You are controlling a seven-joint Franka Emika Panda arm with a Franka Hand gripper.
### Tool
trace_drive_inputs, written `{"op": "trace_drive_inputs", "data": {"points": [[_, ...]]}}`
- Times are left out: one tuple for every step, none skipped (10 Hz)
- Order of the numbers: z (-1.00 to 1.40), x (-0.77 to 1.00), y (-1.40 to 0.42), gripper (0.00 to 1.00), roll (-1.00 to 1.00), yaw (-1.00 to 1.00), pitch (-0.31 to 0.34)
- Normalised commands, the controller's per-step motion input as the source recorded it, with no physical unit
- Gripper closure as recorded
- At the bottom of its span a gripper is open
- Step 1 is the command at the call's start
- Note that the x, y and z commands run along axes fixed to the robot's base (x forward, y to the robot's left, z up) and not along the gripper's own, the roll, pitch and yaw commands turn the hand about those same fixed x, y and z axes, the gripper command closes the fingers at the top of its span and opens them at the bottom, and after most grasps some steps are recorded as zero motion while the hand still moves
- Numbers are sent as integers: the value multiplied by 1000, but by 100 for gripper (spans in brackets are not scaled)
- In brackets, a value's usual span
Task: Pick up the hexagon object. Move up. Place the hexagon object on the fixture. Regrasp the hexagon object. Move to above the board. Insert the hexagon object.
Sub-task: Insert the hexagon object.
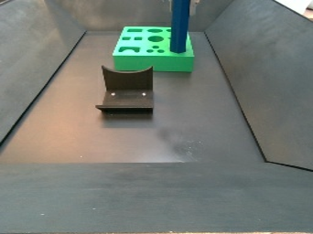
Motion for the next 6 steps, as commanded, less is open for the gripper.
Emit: {"op": "trace_drive_inputs", "data": {"points": [[-606, 0, 111, 100, -43, 340, -61], [-697, 0, 97, 100, -16, 311, -90], [-789, 0, 63, 100, 0, 266, -117], [-769, -46, 9, 100, 107, 220, -117], [0, -94, 0, 100, 0, 0, -39], [0, 0, 0, 100, 0, 0, 0]]}}
